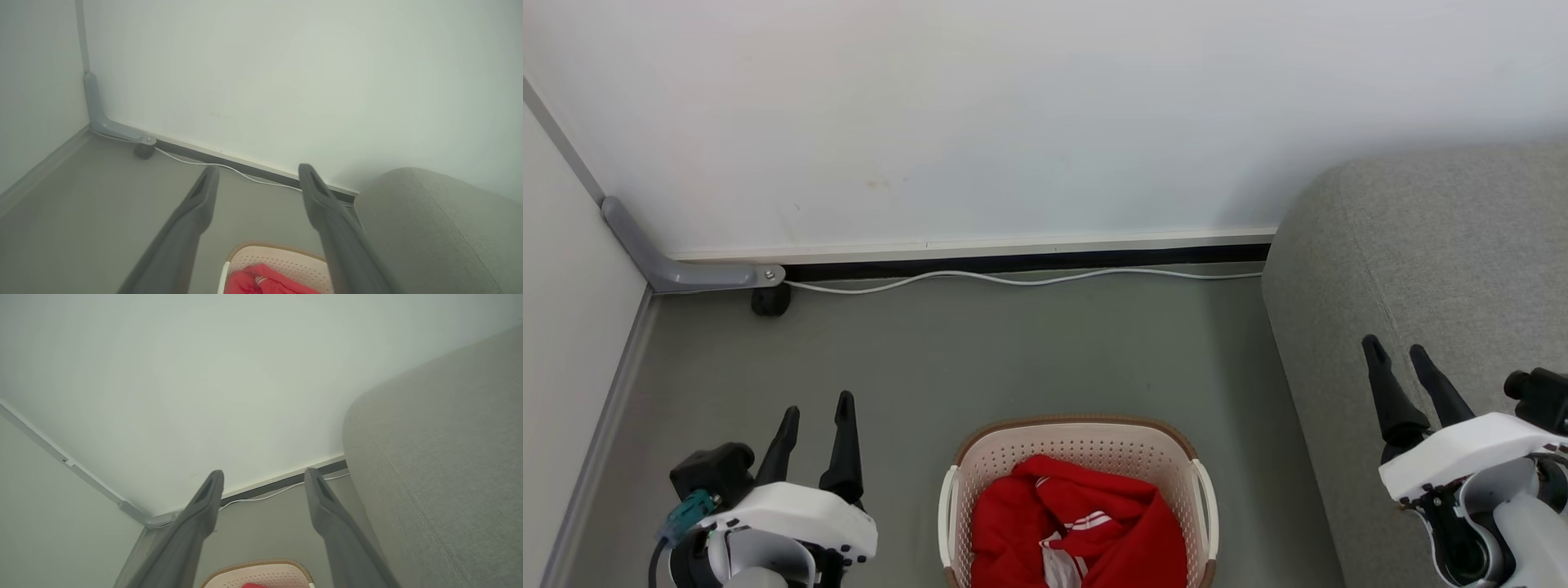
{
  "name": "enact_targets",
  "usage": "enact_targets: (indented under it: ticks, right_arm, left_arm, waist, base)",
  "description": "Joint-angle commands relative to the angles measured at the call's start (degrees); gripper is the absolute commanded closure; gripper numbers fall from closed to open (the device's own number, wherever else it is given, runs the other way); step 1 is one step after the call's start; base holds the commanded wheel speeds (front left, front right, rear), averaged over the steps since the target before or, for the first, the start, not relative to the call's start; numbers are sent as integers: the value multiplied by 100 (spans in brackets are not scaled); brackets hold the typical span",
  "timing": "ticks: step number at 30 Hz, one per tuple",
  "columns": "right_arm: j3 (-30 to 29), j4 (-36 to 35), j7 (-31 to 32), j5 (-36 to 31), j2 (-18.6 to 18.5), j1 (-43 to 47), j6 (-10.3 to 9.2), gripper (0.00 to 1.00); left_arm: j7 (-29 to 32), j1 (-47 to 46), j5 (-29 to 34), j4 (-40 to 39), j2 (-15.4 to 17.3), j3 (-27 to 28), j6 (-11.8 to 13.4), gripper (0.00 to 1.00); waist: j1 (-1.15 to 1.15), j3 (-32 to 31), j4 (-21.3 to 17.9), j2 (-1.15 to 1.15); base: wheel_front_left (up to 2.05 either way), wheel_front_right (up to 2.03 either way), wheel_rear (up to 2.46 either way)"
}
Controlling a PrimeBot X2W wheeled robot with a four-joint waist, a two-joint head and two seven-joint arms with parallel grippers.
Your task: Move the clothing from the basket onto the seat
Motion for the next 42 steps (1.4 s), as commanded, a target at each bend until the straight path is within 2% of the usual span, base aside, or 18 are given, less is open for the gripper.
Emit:
enact_targets:
  ticks: [1,28,32,42]
  right_arm:
    - [127,-105,-125,-182,-164,-270,21,0]
    - [267,57,-562,-1654,-545,-747,27,0]
    - [280,88,-629,-1872,-593,-814,28,0]
    - [118,96,-631,-1875,-512,-801,28,0]
  left_arm:
    - [-89,-363,226,-94,99,92,66,0]
    - [-526,-801,1919,-53,145,-90,441,0]
    - [-593,-842,2079,-66,152,-154,572,0]
    - [-595,-823,1838,-62,152,-115,616,0]
  waist:
    - [0,7,-1,0]
    - [0,158,-8,0]
    - [0,182,0,0]
    - [0,196,4,0]
  base:
    - [0,0,0]
    - [0,0,0]
    - [0,0,0]
    - [0,0,0]
